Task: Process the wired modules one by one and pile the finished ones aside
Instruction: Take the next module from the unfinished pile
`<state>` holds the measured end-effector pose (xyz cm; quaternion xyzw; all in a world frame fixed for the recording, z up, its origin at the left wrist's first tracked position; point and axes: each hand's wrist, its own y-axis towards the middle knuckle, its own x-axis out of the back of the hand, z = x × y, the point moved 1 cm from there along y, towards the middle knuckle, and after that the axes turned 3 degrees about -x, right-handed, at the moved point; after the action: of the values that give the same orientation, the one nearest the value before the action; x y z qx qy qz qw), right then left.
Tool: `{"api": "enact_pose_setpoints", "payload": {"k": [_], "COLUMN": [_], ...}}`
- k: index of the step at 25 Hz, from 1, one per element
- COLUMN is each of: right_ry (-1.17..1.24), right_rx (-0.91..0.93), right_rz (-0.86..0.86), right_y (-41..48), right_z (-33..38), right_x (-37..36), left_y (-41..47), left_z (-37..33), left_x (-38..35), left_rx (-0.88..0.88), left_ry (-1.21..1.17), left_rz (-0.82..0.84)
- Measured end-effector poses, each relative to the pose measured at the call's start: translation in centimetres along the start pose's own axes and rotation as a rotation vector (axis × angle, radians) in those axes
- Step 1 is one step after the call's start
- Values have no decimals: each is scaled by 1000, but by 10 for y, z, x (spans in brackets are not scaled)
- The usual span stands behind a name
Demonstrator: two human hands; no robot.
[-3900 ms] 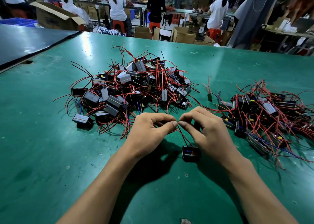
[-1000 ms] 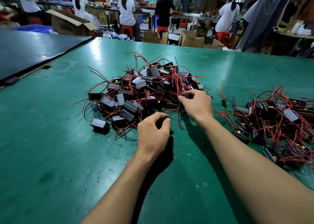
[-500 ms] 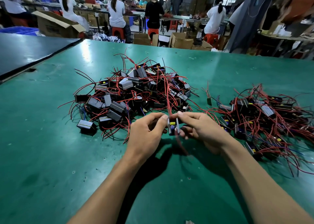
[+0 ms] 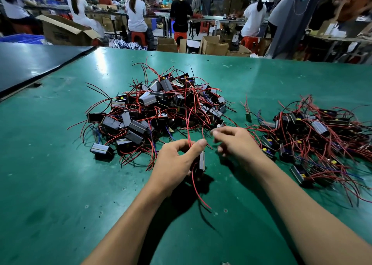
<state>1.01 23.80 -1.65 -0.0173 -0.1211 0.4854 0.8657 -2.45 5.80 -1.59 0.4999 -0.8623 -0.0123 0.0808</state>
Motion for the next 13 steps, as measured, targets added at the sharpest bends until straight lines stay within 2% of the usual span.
{"api": "enact_pose_setpoints", "payload": {"k": [3,5,7,9,11,13], "right_ry": [-204,-432,-663,-822,-894,-927], "right_rx": [146,221,219,137,59,47], "right_rz": [-329,-397,-388,-317,-231,-239], "right_y": [39,64,88,106,116,118], "right_z": [8,16,21,24,24,22], "right_x": [6,6,3,-2,-4,-5], "left_y": [3,5,5,6,7,9], "left_z": [4,8,10,13,13,13], "left_x": [-1,0,0,0,2,2], "left_rx": [50,51,66,101,129,146], "left_ry": [-30,19,47,23,-13,-36], "left_rz": [-57,-92,-84,-60,-45,-29]}}
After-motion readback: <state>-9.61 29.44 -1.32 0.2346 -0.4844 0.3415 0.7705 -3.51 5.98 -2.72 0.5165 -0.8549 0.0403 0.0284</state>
